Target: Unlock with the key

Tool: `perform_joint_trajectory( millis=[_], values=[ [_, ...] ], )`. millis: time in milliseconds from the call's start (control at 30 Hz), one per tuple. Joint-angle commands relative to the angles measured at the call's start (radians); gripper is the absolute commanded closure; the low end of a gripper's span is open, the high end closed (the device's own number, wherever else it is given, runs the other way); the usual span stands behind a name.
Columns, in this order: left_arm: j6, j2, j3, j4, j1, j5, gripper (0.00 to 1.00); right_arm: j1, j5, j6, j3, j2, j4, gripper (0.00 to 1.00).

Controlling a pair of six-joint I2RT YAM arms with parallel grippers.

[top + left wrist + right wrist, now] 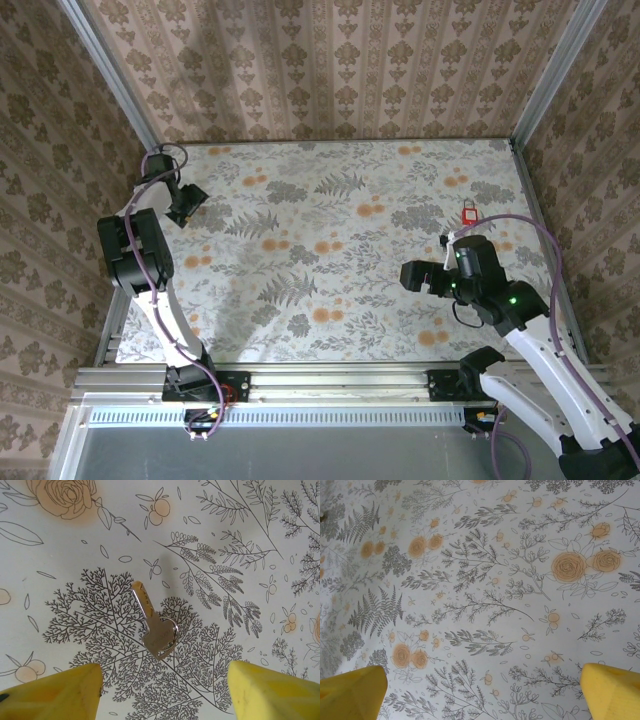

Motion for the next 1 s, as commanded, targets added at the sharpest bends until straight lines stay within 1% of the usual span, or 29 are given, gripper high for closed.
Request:
perform_joint_trajectory(
  millis=[0,267,400,600,767,833,967],
  values=[
    [0.008,0.046,0.006,-0.012,-0.011,-0.018,0.33,0.008,-0.007,0.024,-0.032,-0.009,0.022,0.0],
    [0.0,0.092,0.033,-0.033,-0.017,-0.036,0.34,0.008,-0.006,0.025,-0.063,-0.013,0.025,0.0],
    [0.011,0.12,0.072,-0.063,-0.022,-0.044,0.36,0.008,-0.008,0.021,-0.066,-0.014,0.024,0.0],
    [0.049,0.181,0.158,-0.153,-0.041,-0.077,0.39,0.008,-0.011,0.013,-0.073,-0.017,0.024,0.0],
    [0.109,0.267,0.294,-0.28,-0.073,-0.127,0.45,0.008,-0.013,0.009,-0.08,-0.017,0.037,0.0],
    [0.108,0.284,0.307,-0.293,-0.076,-0.127,0.48,0.008,-0.017,0.005,-0.079,-0.017,0.034,0.0],
    [0.122,0.301,0.318,-0.3,-0.08,-0.118,0.59,0.008,-0.026,-0.002,-0.08,-0.023,0.027,0.0]
  ],
)
